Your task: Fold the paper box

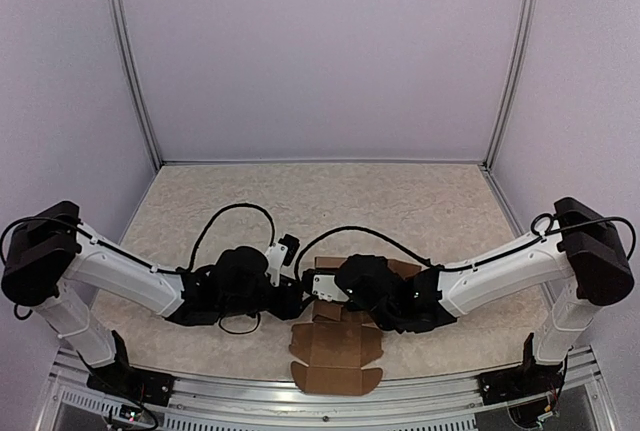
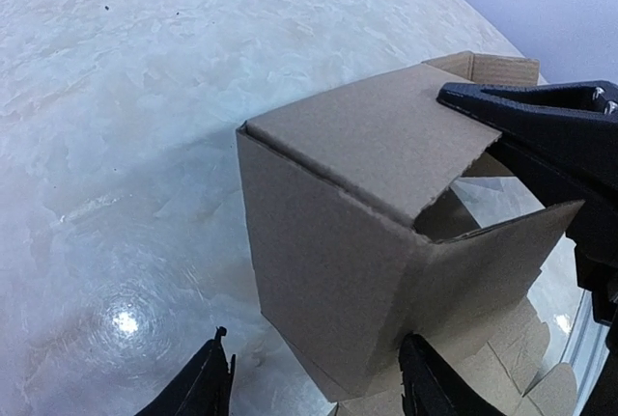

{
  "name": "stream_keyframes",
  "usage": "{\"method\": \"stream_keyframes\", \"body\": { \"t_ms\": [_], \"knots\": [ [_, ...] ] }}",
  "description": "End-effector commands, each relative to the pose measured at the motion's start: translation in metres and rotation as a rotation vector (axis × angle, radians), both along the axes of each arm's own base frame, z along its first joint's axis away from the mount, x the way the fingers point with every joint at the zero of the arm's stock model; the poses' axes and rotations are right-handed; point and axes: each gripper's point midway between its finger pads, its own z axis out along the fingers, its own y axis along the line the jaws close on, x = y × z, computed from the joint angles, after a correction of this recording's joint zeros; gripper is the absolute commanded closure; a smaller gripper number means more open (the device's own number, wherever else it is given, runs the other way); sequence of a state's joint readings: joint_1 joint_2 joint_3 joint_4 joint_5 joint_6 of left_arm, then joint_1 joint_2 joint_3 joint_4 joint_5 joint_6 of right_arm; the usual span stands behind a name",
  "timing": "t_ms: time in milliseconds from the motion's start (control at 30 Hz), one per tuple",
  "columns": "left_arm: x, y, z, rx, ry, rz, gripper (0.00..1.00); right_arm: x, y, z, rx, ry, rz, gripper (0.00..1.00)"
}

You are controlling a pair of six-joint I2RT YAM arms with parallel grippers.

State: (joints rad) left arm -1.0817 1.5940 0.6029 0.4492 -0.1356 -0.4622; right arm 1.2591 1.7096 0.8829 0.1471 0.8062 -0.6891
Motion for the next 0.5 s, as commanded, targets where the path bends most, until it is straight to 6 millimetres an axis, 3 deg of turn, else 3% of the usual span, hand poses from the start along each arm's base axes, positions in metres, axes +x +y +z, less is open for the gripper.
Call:
{"method": "stream_keyframes", "body": {
  "t_ms": [0,467],
  "knots": [
    [0.005,-0.009,0.011,-0.021,-0.045,0.018,0.41,-0.016,0.000,-0.007,-0.017,0.000,0.024,1.00],
    [-0.007,0.000,0.019,-0.022,-0.089,0.027,0.39,-0.029,0.009,0.010,0.002,-0.169,0.020,1.00]
  ]
}}
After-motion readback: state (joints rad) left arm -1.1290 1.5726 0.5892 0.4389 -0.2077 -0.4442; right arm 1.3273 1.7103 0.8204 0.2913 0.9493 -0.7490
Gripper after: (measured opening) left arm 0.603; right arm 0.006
